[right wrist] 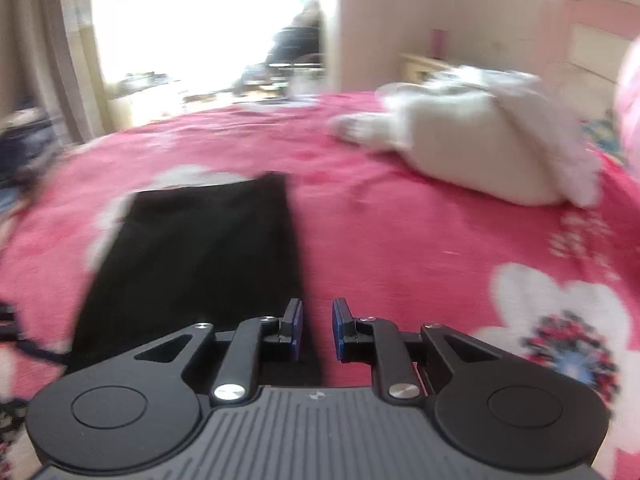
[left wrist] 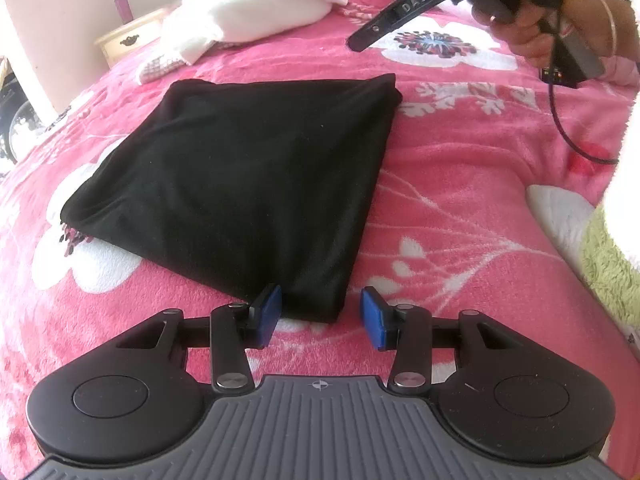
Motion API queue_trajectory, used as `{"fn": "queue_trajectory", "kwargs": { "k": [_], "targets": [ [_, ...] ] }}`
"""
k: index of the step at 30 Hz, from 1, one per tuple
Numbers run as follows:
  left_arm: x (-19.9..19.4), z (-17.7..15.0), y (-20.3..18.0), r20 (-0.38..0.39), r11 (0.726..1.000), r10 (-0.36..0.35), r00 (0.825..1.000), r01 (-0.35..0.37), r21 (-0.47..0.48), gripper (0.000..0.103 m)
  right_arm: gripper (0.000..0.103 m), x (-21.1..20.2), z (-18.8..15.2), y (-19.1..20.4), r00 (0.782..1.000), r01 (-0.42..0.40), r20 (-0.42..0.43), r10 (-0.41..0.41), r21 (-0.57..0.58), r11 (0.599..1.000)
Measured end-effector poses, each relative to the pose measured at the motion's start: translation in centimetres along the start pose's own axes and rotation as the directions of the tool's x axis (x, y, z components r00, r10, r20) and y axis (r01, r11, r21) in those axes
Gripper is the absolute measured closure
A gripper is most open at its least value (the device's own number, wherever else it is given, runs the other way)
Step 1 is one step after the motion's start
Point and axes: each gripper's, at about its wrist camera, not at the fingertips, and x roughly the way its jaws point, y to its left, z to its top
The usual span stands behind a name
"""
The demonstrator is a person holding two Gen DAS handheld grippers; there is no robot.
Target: Fold clothes
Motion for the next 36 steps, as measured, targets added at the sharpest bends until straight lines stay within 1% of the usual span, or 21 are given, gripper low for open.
{"fn": "queue_trajectory", "kwargs": {
  "k": [1,3,5,7,9,11,12,13,15,17,20,21,24,28,29,32,34,36],
  "targets": [
    [0.0,0.0,0.0,0.002,1.0,0.001,1.0,-0.001,-0.001,0.059,0.086,-0.1,-0.2,1.1,0.999,-0.045,0.002,0.045,-0.055,0.997],
    [0.0,-0.1,-0.1,0.004,1.0,0.003,1.0,-0.003,0.004,0.059,0.086,-0.2,-0.8,3.5,0.992,-0.128,-0.011,0.128,-0.165,0.978],
    [0.0,-0.2,-0.1,0.007,1.0,0.002,1.0,-0.002,0.004,0.059,0.087,0.5,-1.9,5.6,0.986,-0.168,-0.057,0.159,-0.245,0.955],
    [-0.1,-0.2,0.0,0.009,1.0,0.001,1.0,-0.001,0.002,0.059,0.088,1.4,-3.2,5.6,0.985,-0.157,-0.107,0.132,-0.264,0.952],
    [-0.3,-0.3,0.1,0.005,1.0,-0.001,1.0,0.001,-0.003,0.059,0.089,1.9,-3.9,3.9,0.986,-0.127,-0.131,0.1,-0.216,0.968],
    [-0.7,-0.4,0.4,-0.004,1.0,-0.003,1.0,0.003,-0.015,0.059,0.09,1.3,-3.4,1.0,0.986,-0.116,-0.127,0.105,-0.081,0.99],
    [-1.0,-0.4,0.7,-0.008,1.0,-0.003,1.0,0.003,-0.027,0.059,0.09,0.8,-3.1,-0.1,0.989,-0.099,-0.116,0.094,-0.035,0.994],
    [-1.6,-0.4,1.2,-0.006,0.999,-0.005,1.0,0.005,-0.045,0.059,0.09,0.3,-2.8,-0.9,0.991,-0.083,-0.103,0.081,-0.012,0.997],
    [-2.8,-0.2,2.1,0.018,0.998,-0.006,1.0,0.007,-0.069,0.059,0.088,-0.6,-2.5,-1.3,0.994,-0.07,-0.083,0.07,-0.002,0.998],
    [-4.2,0.3,3.0,0.063,0.997,0.011,0.998,-0.006,-0.078,0.059,0.087,-1.4,-2.4,-1.1,0.995,-0.082,-0.061,0.082,0.01,0.997],
    [-4.6,1.6,4.4,0.12,0.995,0.049,0.992,-0.039,-0.091,0.059,0.087,-1.1,-1.3,0.3,0.991,-0.132,-0.031,0.133,0.018,0.991],
    [-4.1,2.2,4.7,0.123,0.994,0.055,0.991,-0.043,-0.1,0.059,0.087,-0.8,-0.9,0.7,0.988,-0.15,-0.022,0.15,0.017,0.989],
    [-1.9,3.8,5.3,0.121,0.992,0.062,0.991,-0.048,-0.113,0.059,0.087,1.1,-0.2,2.2,0.982,-0.189,-0.016,0.188,-0.018,0.982],
    [1.5,4.8,4.6,0.108,0.994,0.105,0.989,-0.103,-0.018,0.059,0.087,3.1,0.4,3.8,0.981,-0.193,-0.012,0.193,-0.072,0.978],
    [2.2,4.9,4.5,0.096,0.994,0.105,0.99,-0.105,-0.006,0.059,0.087,3.6,0.4,3.7,0.982,-0.19,-0.021,0.189,-0.065,0.98],
    [3.6,4.5,4.8,0.055,0.995,0.099,0.994,-0.097,-0.025,0.059,0.088,4.8,-0.2,3.1,0.987,-0.156,-0.045,0.154,-0.047,0.987],
    [3.6,4.1,4.8,0.054,0.995,0.1,0.993,-0.099,-0.032,0.058,0.089,5.1,-0.7,2.3,0.99,-0.129,-0.052,0.128,-0.028,0.991],
    [3.5,3.7,4.8,0.055,0.994,0.105,0.993,-0.103,-0.035,0.055,0.089,5.2,-1.0,1.3,0.993,-0.106,-0.053,0.106,0.003,0.994]
  ]
}}
